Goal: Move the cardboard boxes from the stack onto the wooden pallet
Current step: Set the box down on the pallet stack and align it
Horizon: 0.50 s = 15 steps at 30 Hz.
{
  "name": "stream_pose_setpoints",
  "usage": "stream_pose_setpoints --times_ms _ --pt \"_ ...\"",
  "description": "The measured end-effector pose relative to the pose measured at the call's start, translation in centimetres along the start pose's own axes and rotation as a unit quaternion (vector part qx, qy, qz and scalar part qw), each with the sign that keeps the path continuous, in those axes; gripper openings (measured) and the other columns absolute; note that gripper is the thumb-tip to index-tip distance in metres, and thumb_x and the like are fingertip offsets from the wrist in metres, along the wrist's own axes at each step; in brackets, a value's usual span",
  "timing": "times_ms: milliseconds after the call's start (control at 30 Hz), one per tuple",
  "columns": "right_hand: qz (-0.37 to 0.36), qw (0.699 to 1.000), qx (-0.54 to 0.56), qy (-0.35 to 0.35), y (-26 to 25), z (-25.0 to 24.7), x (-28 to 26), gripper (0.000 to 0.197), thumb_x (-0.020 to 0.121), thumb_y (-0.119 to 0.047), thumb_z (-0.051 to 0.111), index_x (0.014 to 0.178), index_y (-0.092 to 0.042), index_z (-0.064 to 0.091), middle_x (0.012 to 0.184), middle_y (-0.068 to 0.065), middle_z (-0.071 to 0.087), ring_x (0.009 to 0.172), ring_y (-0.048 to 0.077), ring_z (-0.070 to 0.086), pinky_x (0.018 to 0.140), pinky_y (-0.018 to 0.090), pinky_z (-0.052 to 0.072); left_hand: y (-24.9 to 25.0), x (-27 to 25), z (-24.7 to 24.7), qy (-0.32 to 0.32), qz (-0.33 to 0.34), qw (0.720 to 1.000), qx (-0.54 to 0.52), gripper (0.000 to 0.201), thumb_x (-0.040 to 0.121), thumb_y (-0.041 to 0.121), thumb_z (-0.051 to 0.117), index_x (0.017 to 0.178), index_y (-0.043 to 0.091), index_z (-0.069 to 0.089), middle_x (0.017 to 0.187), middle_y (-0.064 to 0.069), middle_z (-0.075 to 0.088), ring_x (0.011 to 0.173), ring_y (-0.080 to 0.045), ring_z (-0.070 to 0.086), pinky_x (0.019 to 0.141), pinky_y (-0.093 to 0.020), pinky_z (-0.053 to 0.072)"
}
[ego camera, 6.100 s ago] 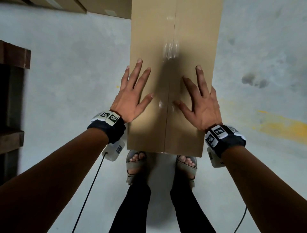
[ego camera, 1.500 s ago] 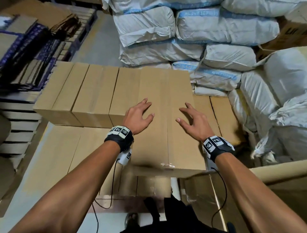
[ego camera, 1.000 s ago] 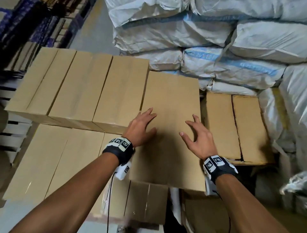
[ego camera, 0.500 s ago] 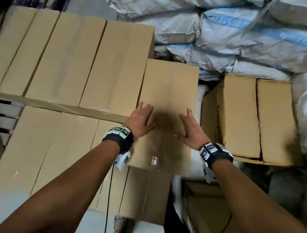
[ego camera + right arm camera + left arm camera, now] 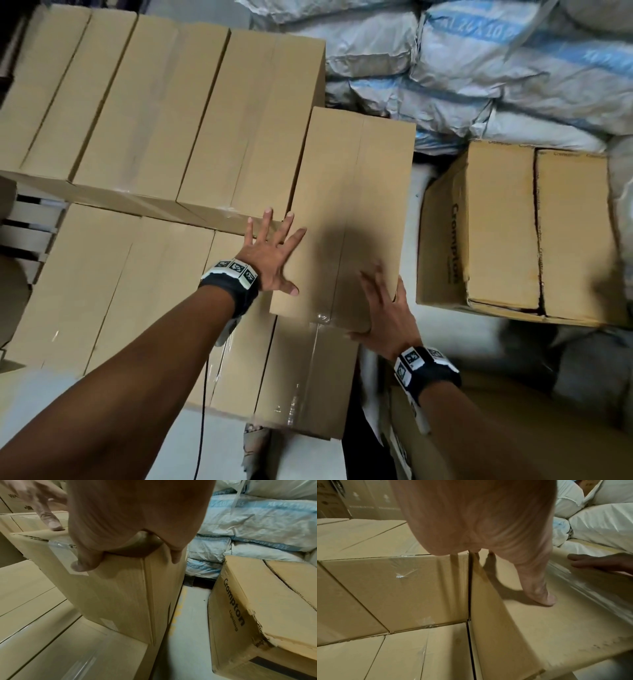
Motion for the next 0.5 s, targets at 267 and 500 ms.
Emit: stream_pose_setpoints --times_ms 267,500 --pt "0.009 0.999 0.008 0.049 1.1 -0.4 1.1 0.112 0.085 -0.054 0.078 0.165 -0.039 0.002 0.166 -0.025 -0.032 0.155 0.053 0.015 0.085 0.057 0.063 0.2 0.5 -1.1 0.009 0.005 1.000 0.021 0.145 0.062 0.093 0.065 0.161 0.035 -0.024 0.162 0.003 -0.043 0.146 -0.039 -0.043 0.120 -0.071 -0.012" --pt "-0.009 0.998 0.013 0.062 2.3 -2.6 7.1 0.095 0.090 -0.034 0.080 0.162 -0.034 0.018 0.166 -0.023 -0.033 0.157 0.050 0.014 0.108 0.063 0.049 -0.9 2.1 -2.3 0.015 0.014 0.999 0.041 0.147 0.064 0.087 0.071 0.159 0.033 -0.026 0.164 0.003 -0.042 0.150 -0.038 -0.037 0.123 -0.068 -0.009"
Point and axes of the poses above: each hand's wrist, its own x-axis towards the middle knuckle, its own z-axis out of the palm, y = z × x, the point moved 1 cm from there along x, towards the middle knuckle
